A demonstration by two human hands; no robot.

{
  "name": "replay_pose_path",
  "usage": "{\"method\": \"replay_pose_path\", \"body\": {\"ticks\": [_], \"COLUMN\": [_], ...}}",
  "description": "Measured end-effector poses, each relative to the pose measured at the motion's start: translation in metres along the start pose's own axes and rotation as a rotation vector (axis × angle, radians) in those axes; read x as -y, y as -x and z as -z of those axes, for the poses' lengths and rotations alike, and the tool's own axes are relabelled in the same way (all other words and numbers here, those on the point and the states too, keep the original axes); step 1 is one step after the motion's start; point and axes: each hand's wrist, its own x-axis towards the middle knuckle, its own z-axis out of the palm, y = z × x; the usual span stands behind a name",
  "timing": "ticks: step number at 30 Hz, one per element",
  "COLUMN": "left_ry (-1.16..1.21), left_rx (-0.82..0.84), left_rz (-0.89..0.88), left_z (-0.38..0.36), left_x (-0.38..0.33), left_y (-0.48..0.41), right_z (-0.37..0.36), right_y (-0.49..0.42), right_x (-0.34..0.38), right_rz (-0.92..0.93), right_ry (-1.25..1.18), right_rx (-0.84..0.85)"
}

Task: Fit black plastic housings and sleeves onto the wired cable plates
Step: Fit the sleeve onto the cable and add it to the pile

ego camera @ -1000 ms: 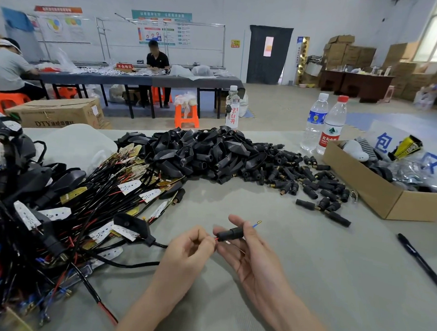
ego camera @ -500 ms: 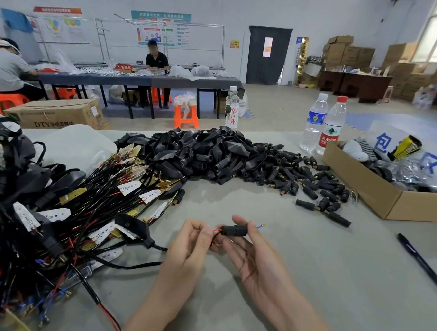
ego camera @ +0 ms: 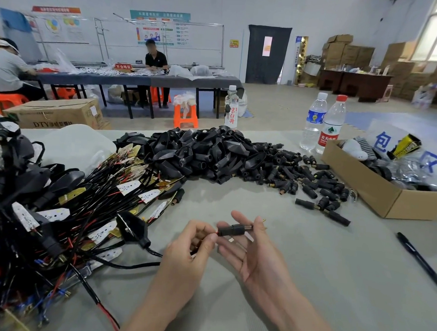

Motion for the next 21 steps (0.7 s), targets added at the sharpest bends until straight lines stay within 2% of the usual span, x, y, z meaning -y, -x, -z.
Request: {"method": "replay_pose_path", "body": {"ticks": [6,12,16,21], "left_ry": [-0.086,-0.19,-0.278,-0.504], "left_rx": [-0.039,0.086,0.061,-0.015], "left_rz": [0.002,-0.087,-0.144,-0.216], "left_z": [0.004,0.008,0.009,0.016], "left_x": [0.005,0.007,0.008,0.008], "left_y": [-0.002,0.0,0.0,-0.001], "right_z": [0.002,0.012,0.014,0.02], "right_y": [-0.002,-0.006,-0.005,-0.003], "right_x": [-0.004,0.005,0.012,0.022], "right_rz": [0.057,0.155,0.205,0.282], "right_ry": [0.16,0.214,0.327,0.362], "right_rx": [-0.042,-0.133,-0.211,-0.323]}}
